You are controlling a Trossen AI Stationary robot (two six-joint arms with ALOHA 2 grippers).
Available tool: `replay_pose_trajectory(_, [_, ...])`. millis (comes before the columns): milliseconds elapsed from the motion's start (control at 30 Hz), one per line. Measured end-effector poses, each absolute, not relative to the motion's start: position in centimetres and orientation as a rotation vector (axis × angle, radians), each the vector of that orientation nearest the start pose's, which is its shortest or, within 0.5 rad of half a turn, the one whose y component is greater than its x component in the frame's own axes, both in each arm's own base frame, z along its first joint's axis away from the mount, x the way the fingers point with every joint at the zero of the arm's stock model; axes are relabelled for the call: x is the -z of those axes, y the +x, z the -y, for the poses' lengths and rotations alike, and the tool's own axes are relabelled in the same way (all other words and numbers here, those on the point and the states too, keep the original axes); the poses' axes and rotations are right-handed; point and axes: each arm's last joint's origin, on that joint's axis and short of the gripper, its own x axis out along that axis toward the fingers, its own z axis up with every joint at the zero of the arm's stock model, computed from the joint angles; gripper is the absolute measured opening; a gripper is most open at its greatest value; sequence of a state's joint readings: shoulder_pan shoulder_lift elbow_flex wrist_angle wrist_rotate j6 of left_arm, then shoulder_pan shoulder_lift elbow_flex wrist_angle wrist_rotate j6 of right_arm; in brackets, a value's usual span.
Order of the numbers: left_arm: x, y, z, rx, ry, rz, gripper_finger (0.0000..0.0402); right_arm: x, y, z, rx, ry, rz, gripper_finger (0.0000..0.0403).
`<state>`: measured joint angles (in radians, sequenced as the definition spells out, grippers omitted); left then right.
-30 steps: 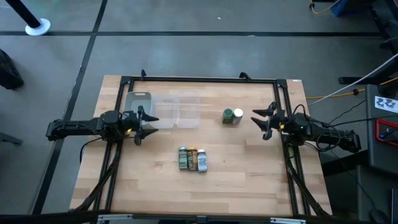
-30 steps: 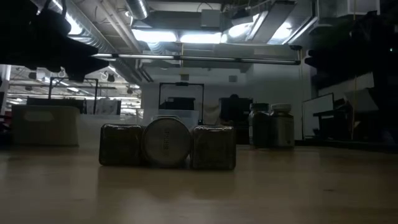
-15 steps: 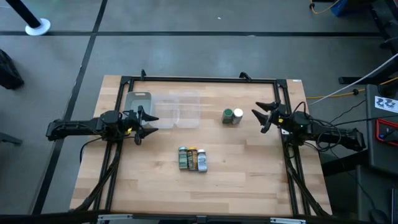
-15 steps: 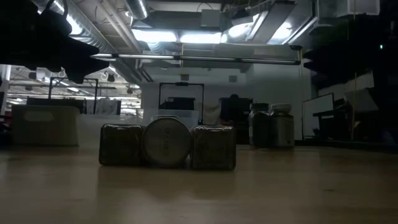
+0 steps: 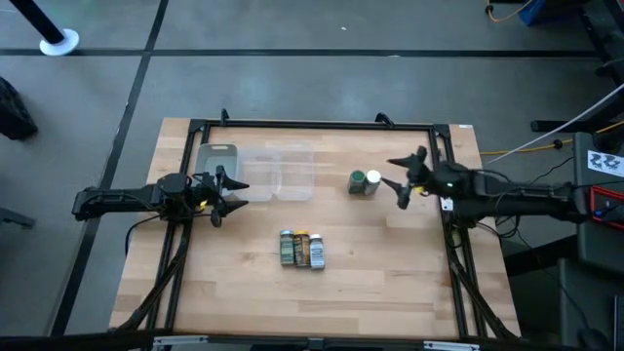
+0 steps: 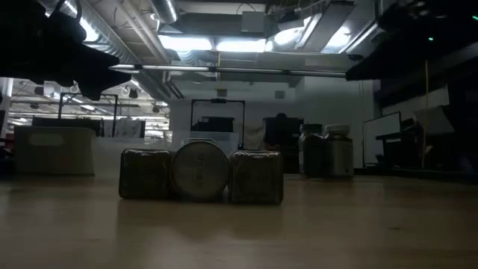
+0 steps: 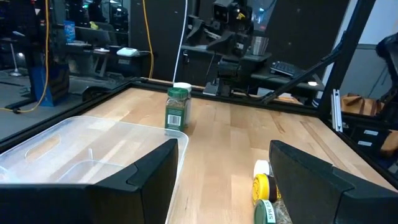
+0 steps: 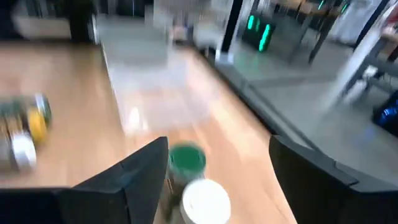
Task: Sort spices by type
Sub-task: Put the top white seasoning bottle into the right transparent bin
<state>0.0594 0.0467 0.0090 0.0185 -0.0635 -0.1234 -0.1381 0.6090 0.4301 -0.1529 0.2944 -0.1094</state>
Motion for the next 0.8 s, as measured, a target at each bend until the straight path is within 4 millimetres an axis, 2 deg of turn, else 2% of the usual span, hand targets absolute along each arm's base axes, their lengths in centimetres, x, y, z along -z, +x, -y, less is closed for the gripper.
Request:
replay_pose_trajectory(267, [-16.5, 10.0, -0.8, -0.124, -0.123, -0.012, 0.0237, -25.8, 18.5, 5.1, 0.442, -0.131, -0.791, 0.0280])
replay_pose_trajectory(467, [-16.5, 10.0, -0.8, -0.124, -0.123, -0.012, 0.0237, -26.3, 21.7, 6.5, 0.291, -0.086, -0.977, 0.0280])
replay_pose_trajectory(633, [-16.5, 10.0, -0.8, -0.124, -0.123, -0.011, 0.0237, -25.4, 23.6, 7.3, 0.219, -0.051, -1.105, 0.0280])
replay_pose_trajectory(800, [-16.5, 10.0, -0.8, -0.124, -0.123, -0.011, 0.0237, -23.8, 24.6, 7.6, 0.181, -0.086, -1.195, 0.0280])
